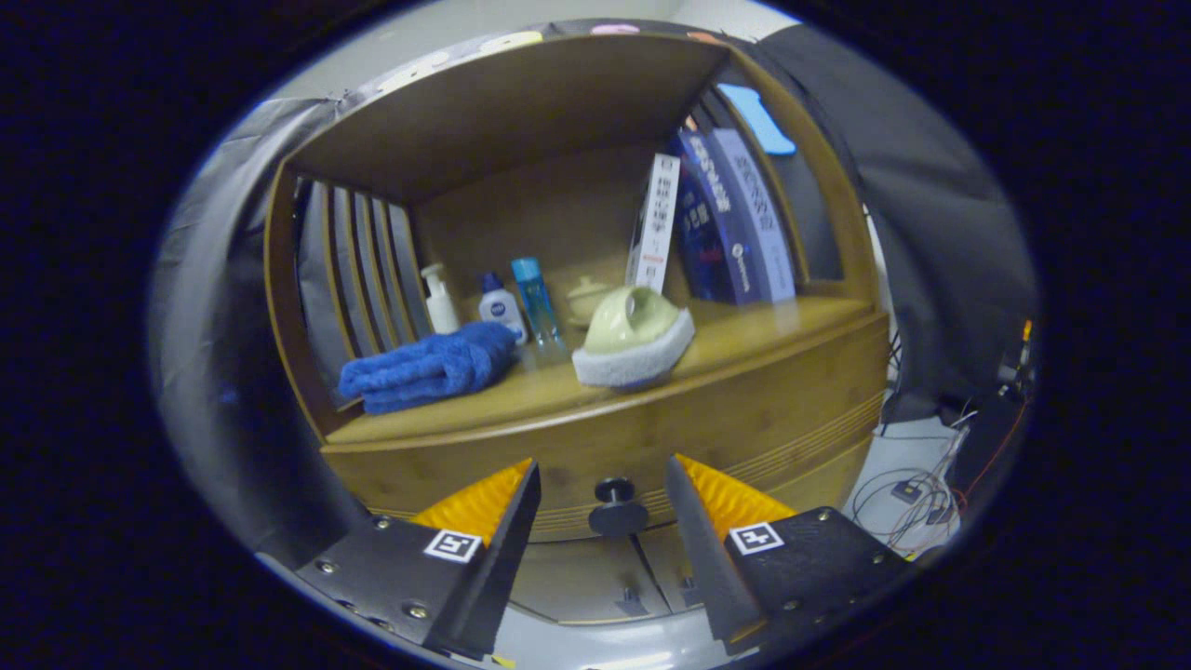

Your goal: Pull open the drawer, take out the items inside it, and place them on the countertop above the cabinet.

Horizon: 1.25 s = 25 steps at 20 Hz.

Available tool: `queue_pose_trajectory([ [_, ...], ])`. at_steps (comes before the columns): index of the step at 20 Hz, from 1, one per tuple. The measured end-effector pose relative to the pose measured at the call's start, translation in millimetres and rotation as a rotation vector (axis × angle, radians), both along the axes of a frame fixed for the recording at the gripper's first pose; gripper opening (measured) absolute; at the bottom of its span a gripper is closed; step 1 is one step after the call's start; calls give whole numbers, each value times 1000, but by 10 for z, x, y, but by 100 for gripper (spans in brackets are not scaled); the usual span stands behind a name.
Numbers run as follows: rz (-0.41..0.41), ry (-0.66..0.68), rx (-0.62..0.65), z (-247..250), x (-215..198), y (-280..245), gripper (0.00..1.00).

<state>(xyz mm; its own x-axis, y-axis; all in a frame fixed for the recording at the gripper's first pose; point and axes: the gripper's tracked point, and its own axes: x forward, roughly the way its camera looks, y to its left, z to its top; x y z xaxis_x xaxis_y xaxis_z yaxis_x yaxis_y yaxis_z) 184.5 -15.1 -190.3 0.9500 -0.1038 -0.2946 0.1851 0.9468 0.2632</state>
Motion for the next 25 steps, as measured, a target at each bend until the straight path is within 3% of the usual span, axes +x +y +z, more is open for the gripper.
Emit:
queue_pose_trajectory([
  [6, -70, -132, -171, 1015, -562, -317, 82],
  [13, -136, -179, -270, 1648, -1015, -480, 82],
  [16, -82, -210, -295, 1784, -1115, -349, 75],
  [19, 64, -256, -287, 1848, -1161, -51, 73],
  [25, 80, -262, -340, 1896, -1211, -91, 73],
])
